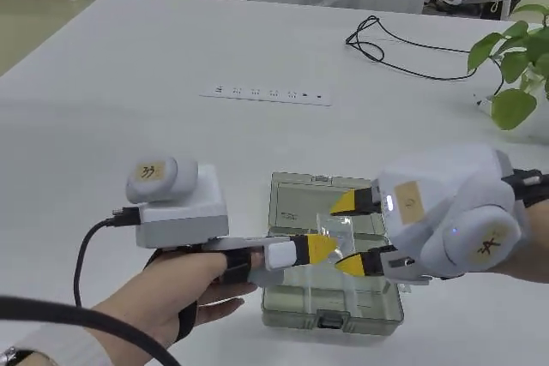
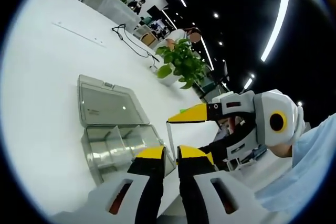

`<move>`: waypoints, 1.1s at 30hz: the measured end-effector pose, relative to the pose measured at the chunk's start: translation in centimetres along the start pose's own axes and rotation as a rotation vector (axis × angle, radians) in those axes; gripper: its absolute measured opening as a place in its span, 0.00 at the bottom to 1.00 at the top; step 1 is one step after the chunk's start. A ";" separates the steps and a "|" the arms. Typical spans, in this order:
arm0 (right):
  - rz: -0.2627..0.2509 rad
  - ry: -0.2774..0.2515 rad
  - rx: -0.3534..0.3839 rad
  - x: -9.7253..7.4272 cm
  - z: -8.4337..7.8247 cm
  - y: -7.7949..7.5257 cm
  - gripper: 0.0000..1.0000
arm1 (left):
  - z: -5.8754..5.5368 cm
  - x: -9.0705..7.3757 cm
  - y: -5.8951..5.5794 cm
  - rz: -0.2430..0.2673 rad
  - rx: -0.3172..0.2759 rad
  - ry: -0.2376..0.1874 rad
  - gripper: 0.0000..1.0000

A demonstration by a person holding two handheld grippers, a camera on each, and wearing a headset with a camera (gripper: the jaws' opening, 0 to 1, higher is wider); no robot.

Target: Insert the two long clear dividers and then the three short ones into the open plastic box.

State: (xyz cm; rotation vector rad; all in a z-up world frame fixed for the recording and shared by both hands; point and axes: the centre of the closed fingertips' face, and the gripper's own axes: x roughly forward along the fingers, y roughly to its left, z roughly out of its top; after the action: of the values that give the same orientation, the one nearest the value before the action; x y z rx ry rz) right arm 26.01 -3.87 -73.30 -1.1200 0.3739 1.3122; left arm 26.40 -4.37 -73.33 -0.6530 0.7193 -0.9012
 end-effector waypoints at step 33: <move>0.133 -0.153 0.232 -4.6 1.8 -2.3 0.33 | 0.3 -1.5 -3.8 -0.133 0.423 0.027 0.00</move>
State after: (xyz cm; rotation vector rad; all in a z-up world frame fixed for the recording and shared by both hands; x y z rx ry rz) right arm 26.11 -4.69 -67.89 -0.8064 0.4807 1.4218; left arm 24.27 -4.82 -69.90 -0.3146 0.4902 -1.1458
